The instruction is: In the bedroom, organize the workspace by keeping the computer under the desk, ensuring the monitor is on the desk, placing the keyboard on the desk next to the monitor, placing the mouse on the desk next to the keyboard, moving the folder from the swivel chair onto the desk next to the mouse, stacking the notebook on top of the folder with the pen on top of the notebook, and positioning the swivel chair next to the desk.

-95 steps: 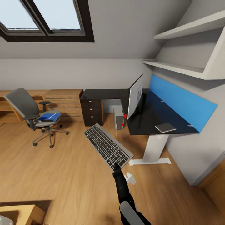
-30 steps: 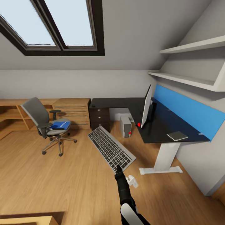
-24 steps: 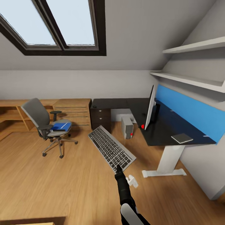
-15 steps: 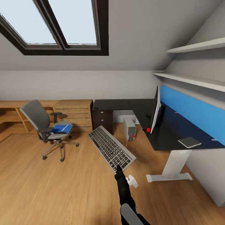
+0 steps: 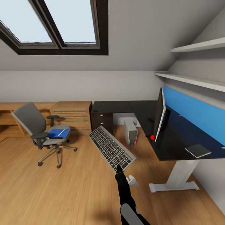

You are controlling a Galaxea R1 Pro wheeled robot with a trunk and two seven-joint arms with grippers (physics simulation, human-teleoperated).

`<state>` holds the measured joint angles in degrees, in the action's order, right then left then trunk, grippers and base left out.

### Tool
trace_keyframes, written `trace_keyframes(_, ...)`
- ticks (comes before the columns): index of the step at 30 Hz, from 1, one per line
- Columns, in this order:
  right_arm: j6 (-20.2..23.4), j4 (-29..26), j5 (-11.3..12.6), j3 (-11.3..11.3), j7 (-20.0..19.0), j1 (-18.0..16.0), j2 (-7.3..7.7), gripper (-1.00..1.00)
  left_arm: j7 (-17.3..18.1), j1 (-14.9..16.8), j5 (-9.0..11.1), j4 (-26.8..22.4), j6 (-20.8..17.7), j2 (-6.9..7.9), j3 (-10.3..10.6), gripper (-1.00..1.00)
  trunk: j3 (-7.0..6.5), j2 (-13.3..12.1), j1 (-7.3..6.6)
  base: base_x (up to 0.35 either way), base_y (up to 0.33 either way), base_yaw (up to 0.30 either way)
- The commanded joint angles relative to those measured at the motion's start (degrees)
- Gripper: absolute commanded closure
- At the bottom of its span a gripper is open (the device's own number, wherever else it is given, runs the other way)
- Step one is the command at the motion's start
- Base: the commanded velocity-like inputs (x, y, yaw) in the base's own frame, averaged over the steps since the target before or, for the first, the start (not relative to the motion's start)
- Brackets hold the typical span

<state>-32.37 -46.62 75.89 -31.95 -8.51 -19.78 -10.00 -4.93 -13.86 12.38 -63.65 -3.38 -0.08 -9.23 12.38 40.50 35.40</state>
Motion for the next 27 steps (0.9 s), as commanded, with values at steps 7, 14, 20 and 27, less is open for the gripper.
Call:
trace_keyframes(7,-0.32,0.04,0.31,-0.20,-0.37,-0.08,0.00,1.00,-0.17,-0.03,0.54,-0.16,-0.32,-0.01,0.00,-1.00,0.07,0.06,0.05,0.329,0.000,0.000)
trace_keyframes(14,-0.32,0.04,0.31,-0.14,-0.37,-0.08,0.00,1.00,-0.17,-0.03,0.54,-0.16,-0.32,-0.01,0.00,-1.00,0.07,0.06,0.05,0.329,0.000,0.000)
trace_keyframes(20,-0.32,0.04,0.38,-0.13,-0.37,-0.08,0.00,1.00,-0.17,-0.03,0.54,-0.16,-0.32,-0.01,0.00,-1.00,0.07,0.06,0.05,0.329,0.000,0.000)
trace_keyframes(27,-0.32,0.12,0.40,-0.14,-0.37,-0.08,0.00,1.00,-0.17,-0.03,0.54,-0.16,-0.32,-0.01,0.00,-1.00,0.07,0.06,0.05,0.329,0.000,0.000)
